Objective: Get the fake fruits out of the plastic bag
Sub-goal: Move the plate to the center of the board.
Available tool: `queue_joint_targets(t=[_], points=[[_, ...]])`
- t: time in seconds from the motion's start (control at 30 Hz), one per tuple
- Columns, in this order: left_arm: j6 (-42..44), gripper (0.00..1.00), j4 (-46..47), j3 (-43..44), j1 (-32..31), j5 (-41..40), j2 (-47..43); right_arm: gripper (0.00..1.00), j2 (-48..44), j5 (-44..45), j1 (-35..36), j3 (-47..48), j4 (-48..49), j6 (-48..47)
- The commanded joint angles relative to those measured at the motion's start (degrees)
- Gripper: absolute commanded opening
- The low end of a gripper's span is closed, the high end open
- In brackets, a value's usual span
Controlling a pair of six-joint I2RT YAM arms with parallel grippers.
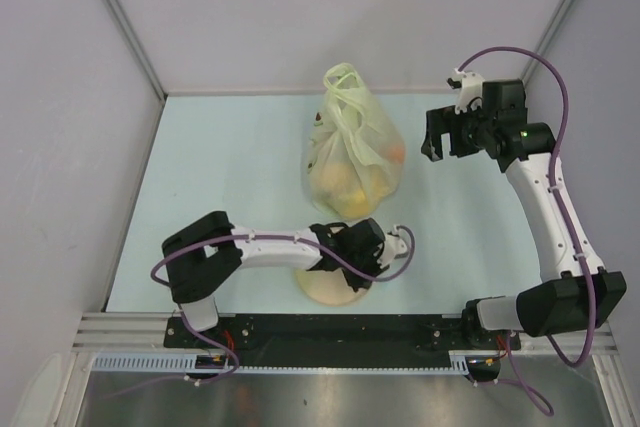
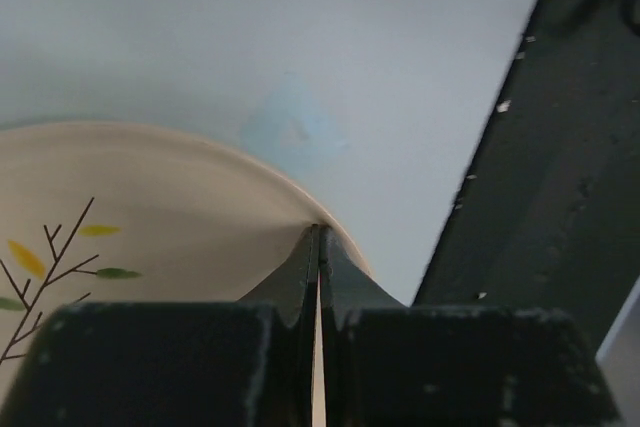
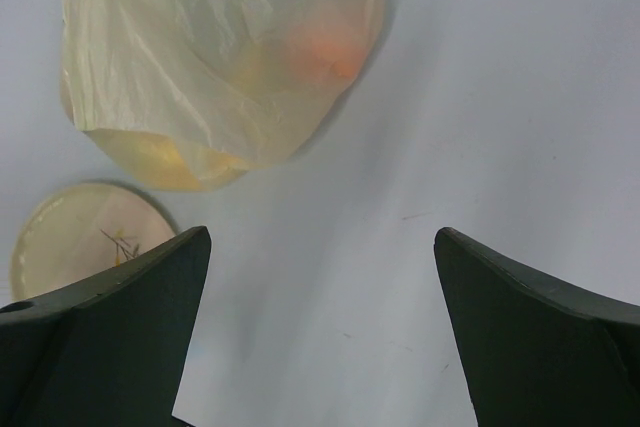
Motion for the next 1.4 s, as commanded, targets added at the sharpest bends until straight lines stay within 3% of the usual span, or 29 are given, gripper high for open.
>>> queue_joint_targets(t=[0.0, 0.17, 0.33, 0.57, 0.8, 1.1, 1.2, 1.37], points=[[0.2, 0.0, -2.5, 1.5, -4.8, 2.6, 3.8, 1.0, -3.0, -0.4, -0.6, -0.9, 2.8, 2.1], [0.1, 0.0, -4.0, 8.3, -4.8, -0.6, 5.9, 1.0, -2.8, -1.4, -4.9, 0.2, 2.5, 4.2], [3.2, 0.0, -3.9, 11.2, -2.2, -4.2, 1.2, 1.0, -3.0, -2.8, -8.7, 0.1, 2.2, 4.6], [1.6, 0.0, -6.4, 3.6, 6.2, -9.0, -4.5, 1.0, -3.3, -4.4, -8.0, 0.1, 2.7, 5.6], [0.7, 0.0, -3.2, 5.5, 11.1, -12.6, 2.9, 1.0, -4.3, -5.2, -9.4, -0.1, 3.4, 7.1], [1.8, 0.0, -3.4, 19.2, 11.3, -11.1, 15.2, 1.0, -4.0, -6.1, -15.0, -1.0, 4.2, 8.5], [2.8, 0.01, -4.8, 19.7, 11.5, -9.8, 12.9, 1.0, -3.4, -6.4, -14.9, -0.8, 4.0, 8.3], [7.0, 0.03, -10.3, 17.4, 13.6, 3.3, -3.0, 0.99, -1.1, -6.4, -11.5, 0.8, 2.7, 5.8]])
